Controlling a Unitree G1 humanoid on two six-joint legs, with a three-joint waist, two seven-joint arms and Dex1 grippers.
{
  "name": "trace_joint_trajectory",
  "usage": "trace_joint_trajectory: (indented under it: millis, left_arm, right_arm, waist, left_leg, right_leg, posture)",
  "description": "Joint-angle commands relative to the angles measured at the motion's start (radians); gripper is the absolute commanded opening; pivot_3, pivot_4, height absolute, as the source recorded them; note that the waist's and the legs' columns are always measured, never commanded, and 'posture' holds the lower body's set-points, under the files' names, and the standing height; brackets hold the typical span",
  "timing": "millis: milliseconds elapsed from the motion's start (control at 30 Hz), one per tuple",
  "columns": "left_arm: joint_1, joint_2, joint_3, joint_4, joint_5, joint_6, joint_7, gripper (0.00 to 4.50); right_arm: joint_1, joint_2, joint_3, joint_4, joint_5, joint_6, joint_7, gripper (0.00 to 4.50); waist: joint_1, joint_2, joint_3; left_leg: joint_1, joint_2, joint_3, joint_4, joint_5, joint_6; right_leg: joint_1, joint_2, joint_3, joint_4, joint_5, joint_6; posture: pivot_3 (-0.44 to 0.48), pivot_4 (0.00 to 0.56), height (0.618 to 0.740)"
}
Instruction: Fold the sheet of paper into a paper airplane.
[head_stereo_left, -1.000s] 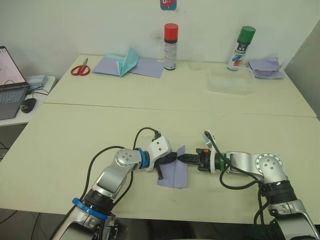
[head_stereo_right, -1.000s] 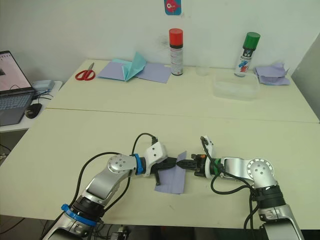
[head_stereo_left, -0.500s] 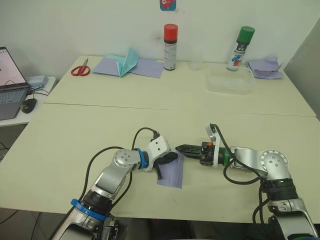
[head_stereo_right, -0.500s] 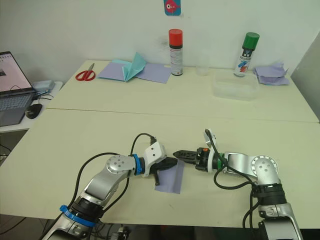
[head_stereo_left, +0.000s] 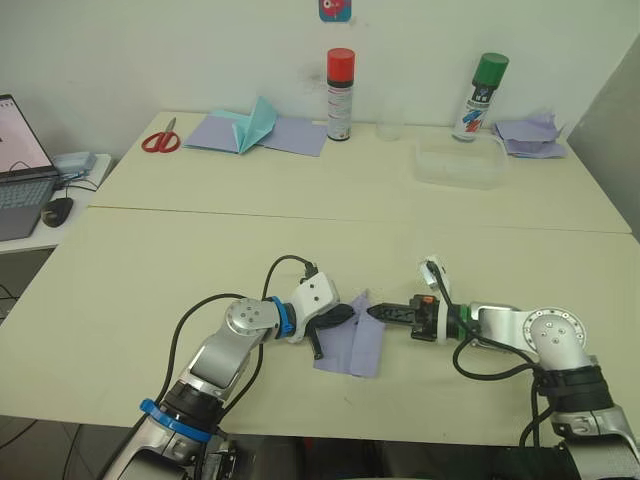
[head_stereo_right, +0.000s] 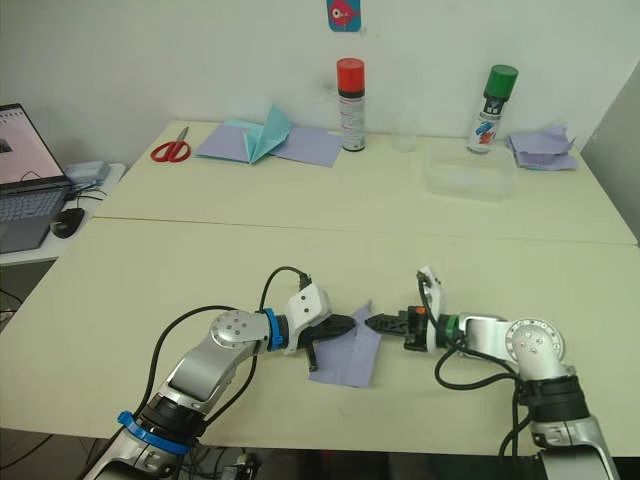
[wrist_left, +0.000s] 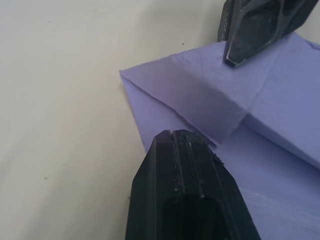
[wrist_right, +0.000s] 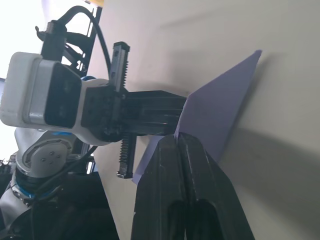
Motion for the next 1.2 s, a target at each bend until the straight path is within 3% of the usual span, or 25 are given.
trace_joint_trajectory:
  millis: [33,600,700,1000,1200]
  left_arm:
    - [0.029,0.021,-0.025,0.053,0.027,0.047,-0.003,0.0]
    - [0.028,0.006,-0.017,0.059,0.018,0.05,0.009,0.0]
    - [0.02,-0.001,0.013,0.055,-0.012,0.076,0.011,0.0]
    - [-0.078,0.109,0.113,0.02,-0.094,0.194,-0.059,0.0]
    - [-0.119,0.059,0.159,0.01,-0.155,0.183,-0.04,0.0]
  right_arm:
    - [-0.005,0.013,-0.026,-0.034,0.015,0.03,0.014,0.04]
    - [-0.065,0.153,-0.114,0.052,0.026,0.088,-0.087,0.04]
    - [-0.067,0.177,-0.111,0.059,-0.002,0.09,-0.099,0.04]
    - [-0.061,0.218,-0.089,0.05,-0.118,0.087,-0.096,0.04]
    - [-0.066,0.235,-0.097,0.047,-0.154,0.093,-0.083,0.04]
  waist:
    - [0.0,0.0,0.0]
    - [0.0,0.0,0.0]
    - [0.0,0.0,0.0]
    - [-0.011,0.0,0.0]
    - [-0.015,0.0,0.001]
  left_leg:
    - [0.0,0.0,0.0,0.0,0.0,0.0]
    - [0.0,0.0,0.0,0.0,0.0,0.0]
    - [0.0,0.0,0.0,0.0,0.0,0.0]
    - [-0.001,0.001,0.0,0.0,0.0,0.0]
    - [-0.002,0.0,-0.001,0.0,0.0,0.0]
  right_leg:
    - [0.0,0.0,0.0,0.0,0.0,0.0]
    - [0.0,0.0,0.0,0.0,0.001,-0.001]
    - [0.0,0.0,0.0,0.0,0.001,-0.001]
    - [-0.002,0.001,0.0,0.001,0.0,0.0]
    - [-0.002,0.001,0.0,0.001,0.0,0.0]
  posture:
    - [0.0,0.15,0.74]
    - [0.0,0.15,0.74]
    - [0.0,0.15,0.74]
    - [0.0,0.15,0.74]
    - [0.0,0.15,0.74]
